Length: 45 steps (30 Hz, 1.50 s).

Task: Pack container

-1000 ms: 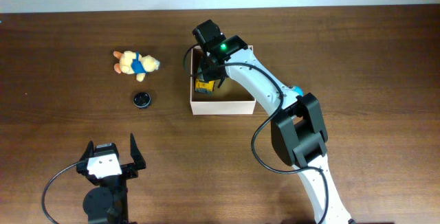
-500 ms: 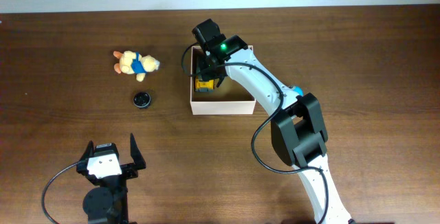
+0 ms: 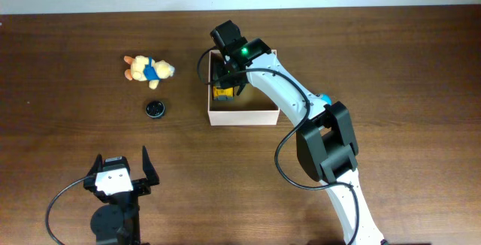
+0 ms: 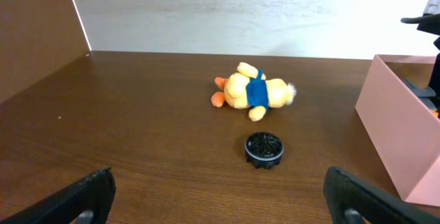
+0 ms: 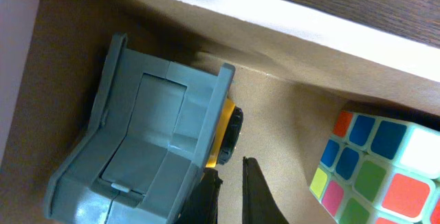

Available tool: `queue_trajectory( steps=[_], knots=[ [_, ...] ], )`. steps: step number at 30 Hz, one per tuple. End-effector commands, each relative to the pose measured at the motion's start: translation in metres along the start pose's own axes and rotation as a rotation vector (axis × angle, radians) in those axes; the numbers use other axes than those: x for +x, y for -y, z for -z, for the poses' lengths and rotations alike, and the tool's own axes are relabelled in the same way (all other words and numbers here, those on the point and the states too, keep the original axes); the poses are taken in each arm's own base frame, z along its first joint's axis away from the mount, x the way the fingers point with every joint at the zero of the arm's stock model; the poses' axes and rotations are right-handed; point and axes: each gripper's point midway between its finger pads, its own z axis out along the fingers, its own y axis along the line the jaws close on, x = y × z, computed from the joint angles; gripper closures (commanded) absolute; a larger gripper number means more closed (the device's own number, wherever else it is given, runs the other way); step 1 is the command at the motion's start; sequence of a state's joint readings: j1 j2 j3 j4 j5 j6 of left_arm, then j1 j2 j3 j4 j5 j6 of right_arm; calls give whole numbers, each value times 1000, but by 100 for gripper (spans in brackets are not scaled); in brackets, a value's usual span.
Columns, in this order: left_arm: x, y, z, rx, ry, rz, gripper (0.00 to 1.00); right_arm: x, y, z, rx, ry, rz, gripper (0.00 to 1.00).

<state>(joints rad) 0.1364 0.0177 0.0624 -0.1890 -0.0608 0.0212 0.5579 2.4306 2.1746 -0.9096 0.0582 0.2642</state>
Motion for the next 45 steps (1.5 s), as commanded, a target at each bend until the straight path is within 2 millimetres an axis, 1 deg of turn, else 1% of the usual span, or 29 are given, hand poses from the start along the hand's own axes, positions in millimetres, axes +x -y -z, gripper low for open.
queue_trajectory(
  steps=[1,3,6,11,17,22,25,29,33,37,38,41,43,45],
  knots=[
    [2,-1,-1,-7,-2,5,1,4,4,-9,12,-14,4,94],
    [2,-1,-1,-7,-2,5,1,3,11,-9,50,-8,3,92],
    [2,-1,-1,-7,-2,6,1,4,16,-9,81,-10,4,92],
    [2,-1,-1,-7,-2,5,1,5,22,-9,94,-14,-1,94],
    [2,-1,-1,-7,-2,5,1,2,34,-7,125,-7,-13,96],
    [2,-1,-1,-7,-2,5,1,-5,43,0,131,0,-30,96],
    [2,-1,-1,-7,-2,5,1,-14,45,10,130,18,-37,96],
    [2,-1,-1,-7,-2,5,1,-27,43,27,123,49,-21,96],
    [2,-1,-1,-7,-2,5,1,-33,42,47,121,52,-22,96],
    [2,-1,-1,-7,-2,5,1,-37,42,77,123,49,-23,96],
    [2,-1,-1,-7,-1,6,1,-39,44,87,125,52,-27,96],
    [2,-1,-1,-7,-2,6,1,-45,63,119,179,81,-111,85],
    [2,-1,-1,-7,-2,5,1,-48,75,139,193,93,-137,71],
    [2,-1,-1,-7,-2,5,1,-44,94,156,212,86,-172,63]
  ],
)
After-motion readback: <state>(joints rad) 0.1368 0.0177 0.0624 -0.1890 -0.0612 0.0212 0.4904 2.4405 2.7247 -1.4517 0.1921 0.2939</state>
